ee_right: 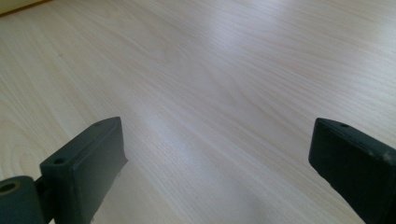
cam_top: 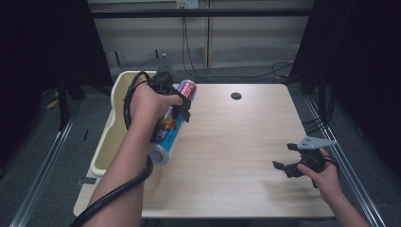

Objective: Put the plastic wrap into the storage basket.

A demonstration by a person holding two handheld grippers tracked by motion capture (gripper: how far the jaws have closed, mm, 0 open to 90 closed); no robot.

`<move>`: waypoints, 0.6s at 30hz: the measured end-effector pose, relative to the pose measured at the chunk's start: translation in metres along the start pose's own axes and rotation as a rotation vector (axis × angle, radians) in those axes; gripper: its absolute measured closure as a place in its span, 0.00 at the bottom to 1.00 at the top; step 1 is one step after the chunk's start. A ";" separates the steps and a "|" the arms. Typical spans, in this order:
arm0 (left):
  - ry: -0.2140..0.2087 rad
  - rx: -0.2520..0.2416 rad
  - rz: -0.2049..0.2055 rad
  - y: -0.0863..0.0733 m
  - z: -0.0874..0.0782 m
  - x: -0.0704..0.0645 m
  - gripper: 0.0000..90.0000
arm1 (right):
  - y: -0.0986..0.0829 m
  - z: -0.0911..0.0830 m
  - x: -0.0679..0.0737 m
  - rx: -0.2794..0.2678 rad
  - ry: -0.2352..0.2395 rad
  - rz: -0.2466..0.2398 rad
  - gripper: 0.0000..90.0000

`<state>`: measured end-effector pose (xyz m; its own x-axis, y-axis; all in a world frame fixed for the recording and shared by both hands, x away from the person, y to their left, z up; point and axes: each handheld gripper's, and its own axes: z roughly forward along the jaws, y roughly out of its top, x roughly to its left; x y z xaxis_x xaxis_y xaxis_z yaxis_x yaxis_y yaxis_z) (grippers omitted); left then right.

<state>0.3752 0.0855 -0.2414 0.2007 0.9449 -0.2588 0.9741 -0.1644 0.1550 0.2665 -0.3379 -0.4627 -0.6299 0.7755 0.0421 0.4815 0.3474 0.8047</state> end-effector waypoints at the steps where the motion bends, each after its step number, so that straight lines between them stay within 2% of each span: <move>1: -0.003 0.005 -0.009 0.000 -0.002 0.001 0.36 | 0.000 0.000 0.000 -0.004 -0.003 -0.003 0.04; 3: 0.005 -0.003 -0.005 -0.002 -0.006 0.004 0.36 | 0.001 0.000 0.000 -0.004 -0.005 -0.002 0.04; 8: 0.008 -0.014 -0.026 -0.006 -0.015 0.015 0.36 | 0.001 0.000 0.000 -0.006 -0.004 -0.001 0.04; 10: 0.023 -0.014 -0.021 -0.009 -0.018 0.019 0.36 | 0.000 0.000 0.000 -0.007 -0.007 -0.002 0.04; 18: 0.030 -0.022 -0.054 -0.018 -0.028 0.034 0.36 | 0.001 0.001 0.002 -0.005 0.004 -0.003 0.04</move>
<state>0.3616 0.1287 -0.2264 0.1443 0.9603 -0.2388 0.9809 -0.1069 0.1628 0.2667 -0.3351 -0.4624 -0.6341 0.7721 0.0422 0.4765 0.3471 0.8077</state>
